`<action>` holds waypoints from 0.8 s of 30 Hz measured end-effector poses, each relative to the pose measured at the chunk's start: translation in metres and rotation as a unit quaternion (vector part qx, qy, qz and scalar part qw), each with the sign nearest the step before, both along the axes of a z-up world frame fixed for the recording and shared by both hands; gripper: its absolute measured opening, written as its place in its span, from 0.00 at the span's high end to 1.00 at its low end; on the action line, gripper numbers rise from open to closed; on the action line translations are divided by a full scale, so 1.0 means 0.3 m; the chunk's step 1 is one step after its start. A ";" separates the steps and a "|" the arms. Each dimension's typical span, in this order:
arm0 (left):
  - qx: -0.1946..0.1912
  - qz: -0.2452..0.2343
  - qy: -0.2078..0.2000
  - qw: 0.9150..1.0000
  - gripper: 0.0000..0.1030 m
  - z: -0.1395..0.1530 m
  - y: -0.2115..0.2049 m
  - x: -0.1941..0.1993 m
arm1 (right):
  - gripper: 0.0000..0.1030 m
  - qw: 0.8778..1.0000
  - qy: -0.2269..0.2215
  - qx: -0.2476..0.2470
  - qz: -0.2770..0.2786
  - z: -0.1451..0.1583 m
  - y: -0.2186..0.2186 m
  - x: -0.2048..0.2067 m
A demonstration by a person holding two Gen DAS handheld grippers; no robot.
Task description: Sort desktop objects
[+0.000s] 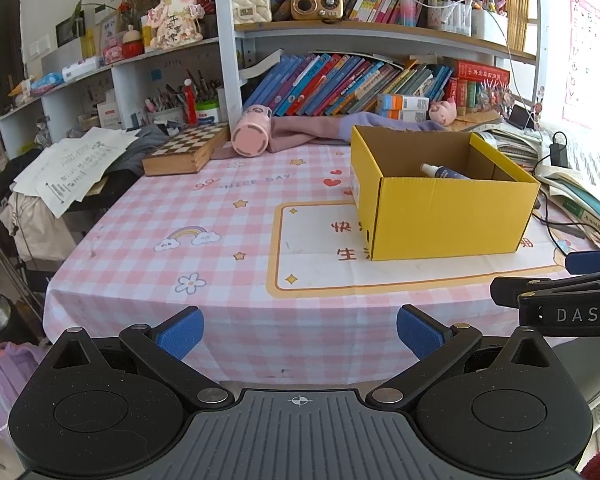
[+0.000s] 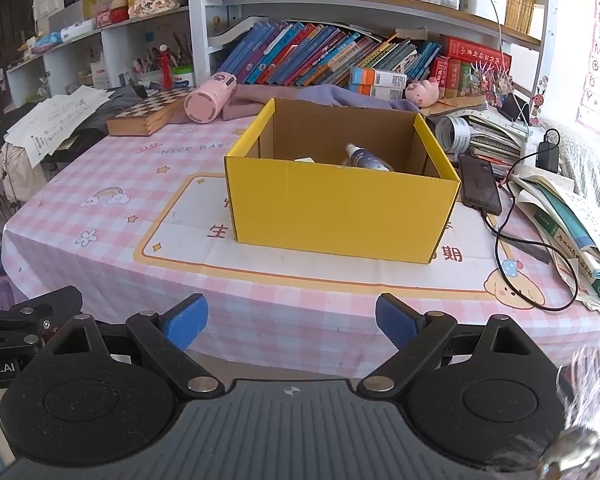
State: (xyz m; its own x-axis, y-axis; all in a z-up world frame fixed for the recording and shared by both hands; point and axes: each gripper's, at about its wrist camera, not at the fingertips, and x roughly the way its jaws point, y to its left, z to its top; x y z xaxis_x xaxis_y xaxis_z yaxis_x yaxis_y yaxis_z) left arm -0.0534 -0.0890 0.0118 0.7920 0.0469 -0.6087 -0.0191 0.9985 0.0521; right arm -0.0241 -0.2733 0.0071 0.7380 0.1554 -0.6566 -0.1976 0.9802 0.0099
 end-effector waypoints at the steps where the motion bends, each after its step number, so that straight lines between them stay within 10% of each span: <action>1: 0.000 0.000 0.000 1.000 0.00 -0.001 0.000 0.000 | 0.11 1.000 0.000 0.000 0.000 -0.001 0.001 0.000; 24: -0.002 0.000 0.006 1.000 0.00 -0.012 -0.013 0.003 | 0.11 1.000 0.000 0.001 0.000 -0.006 -0.004 0.000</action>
